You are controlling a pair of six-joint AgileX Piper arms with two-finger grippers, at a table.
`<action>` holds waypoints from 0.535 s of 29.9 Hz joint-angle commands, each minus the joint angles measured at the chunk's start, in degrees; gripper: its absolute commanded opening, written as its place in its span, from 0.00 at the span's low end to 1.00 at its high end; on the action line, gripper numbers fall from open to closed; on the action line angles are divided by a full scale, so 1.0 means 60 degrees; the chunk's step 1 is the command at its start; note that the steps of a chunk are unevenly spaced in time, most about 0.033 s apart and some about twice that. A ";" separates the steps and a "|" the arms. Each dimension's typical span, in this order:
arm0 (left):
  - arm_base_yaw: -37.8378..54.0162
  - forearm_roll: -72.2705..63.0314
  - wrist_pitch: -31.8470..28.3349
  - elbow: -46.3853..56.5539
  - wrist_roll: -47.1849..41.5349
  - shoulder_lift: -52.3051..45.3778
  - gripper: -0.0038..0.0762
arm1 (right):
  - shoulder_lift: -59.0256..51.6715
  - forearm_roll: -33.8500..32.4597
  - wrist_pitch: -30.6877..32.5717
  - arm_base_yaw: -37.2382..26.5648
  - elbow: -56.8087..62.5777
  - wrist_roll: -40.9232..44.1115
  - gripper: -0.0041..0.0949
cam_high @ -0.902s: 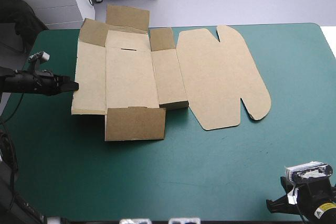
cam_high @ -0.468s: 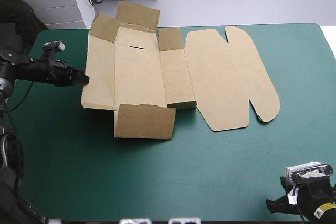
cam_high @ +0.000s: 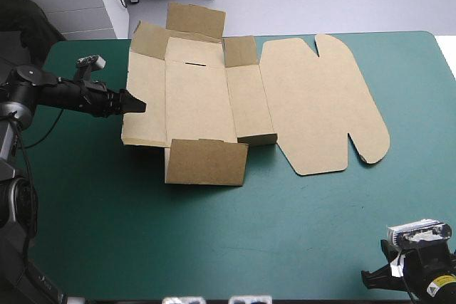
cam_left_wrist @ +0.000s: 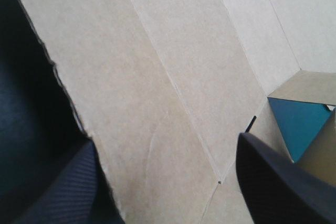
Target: Fold the box
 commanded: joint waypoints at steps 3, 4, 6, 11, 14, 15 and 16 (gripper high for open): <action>-0.0421 -0.1018 0.0780 -0.0284 -0.0027 -0.0447 0.71 | 0.0166 0.0016 -0.0555 0.0049 -0.0240 -0.0033 0.13; -0.0496 -0.1088 0.0780 -0.0284 -0.0006 -0.0447 0.71 | 0.0166 0.0016 -0.0555 0.0049 -0.0240 -0.0033 0.13; -0.0625 -0.1267 0.0780 -0.0284 0.0058 -0.0447 0.71 | 0.0166 0.0016 -0.0555 0.0049 -0.0240 -0.0033 0.13; -0.0942 -0.1872 0.0780 -0.0300 0.0164 -0.0447 0.69 | 0.0166 0.0016 -0.0555 0.0049 -0.0240 -0.0033 0.13; -0.1114 -0.2058 0.0780 -0.0340 0.0187 -0.0447 0.65 | 0.0166 0.0016 -0.0555 0.0049 -0.0240 -0.0033 0.13; -0.1155 -0.2083 0.0780 -0.0384 0.0187 -0.0447 0.64 | 0.0166 0.0016 -0.0555 0.0049 -0.0240 -0.0033 0.13; -0.1229 -0.2157 0.0780 -0.0408 0.0187 -0.0447 0.61 | 0.0166 0.0016 -0.0555 0.0049 -0.0240 -0.0033 0.13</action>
